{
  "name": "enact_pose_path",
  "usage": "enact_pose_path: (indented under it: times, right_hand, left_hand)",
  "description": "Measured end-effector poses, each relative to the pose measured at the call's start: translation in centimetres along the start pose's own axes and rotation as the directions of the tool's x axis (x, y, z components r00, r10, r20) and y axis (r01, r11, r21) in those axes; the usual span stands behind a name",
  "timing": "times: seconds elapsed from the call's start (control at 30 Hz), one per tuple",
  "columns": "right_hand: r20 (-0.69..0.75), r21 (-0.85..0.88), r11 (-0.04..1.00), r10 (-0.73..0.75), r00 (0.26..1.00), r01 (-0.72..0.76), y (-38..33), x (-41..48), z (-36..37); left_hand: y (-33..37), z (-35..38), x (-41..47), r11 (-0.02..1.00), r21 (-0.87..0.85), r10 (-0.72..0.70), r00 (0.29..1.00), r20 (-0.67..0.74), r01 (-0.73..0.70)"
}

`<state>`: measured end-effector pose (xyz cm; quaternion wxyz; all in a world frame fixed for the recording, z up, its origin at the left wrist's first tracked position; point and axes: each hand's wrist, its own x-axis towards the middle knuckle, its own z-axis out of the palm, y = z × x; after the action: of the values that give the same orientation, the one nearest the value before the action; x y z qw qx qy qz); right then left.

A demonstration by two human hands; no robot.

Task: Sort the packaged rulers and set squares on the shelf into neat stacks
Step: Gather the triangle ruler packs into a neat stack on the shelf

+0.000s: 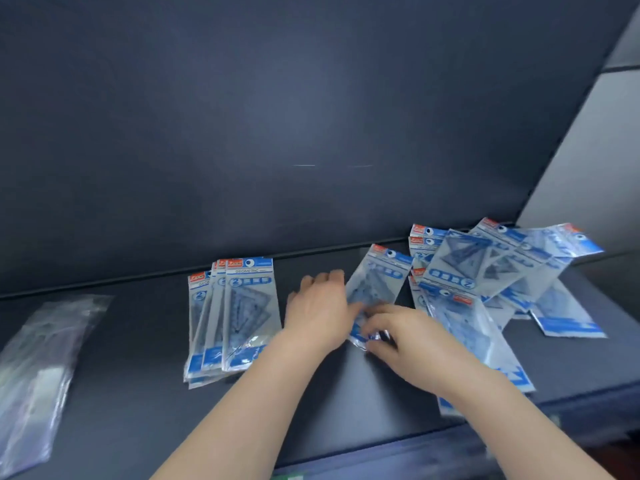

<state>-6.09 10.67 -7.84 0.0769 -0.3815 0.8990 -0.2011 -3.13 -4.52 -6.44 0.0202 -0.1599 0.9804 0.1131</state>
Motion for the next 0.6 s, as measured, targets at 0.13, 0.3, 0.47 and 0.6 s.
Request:
enact_pose_path:
  times: [0.13,0.3,0.47,0.6]
  right_hand:
    - [-0.131,-0.042,0.992,0.112,0.985,-0.118,2.7,-1.1,-1.8]
    - [-0.174,-0.179,0.965,0.16,0.972,-0.191,3.3,-1.2,-2.7]
    - [-0.037,0.02,0.95,0.312,0.95,-0.311,4.0,0.8,-2.5]
    - [0.119,-0.023,0.945,0.326,0.938,-0.326,4.6,1.9,-3.5]
  left_hand:
    - [2.4,0.4,1.3,0.997,-0.003,-0.075,0.995,0.059,0.075]
    - [3.4,0.2,2.1,0.981,-0.062,-0.172,0.975,0.14,0.182]
    - [4.1,0.3,1.8,0.978,-0.056,-0.197,0.976,0.089,0.202]
    - [4.6,0.4,1.4,0.972,-0.169,-0.168,0.986,0.006,0.167]
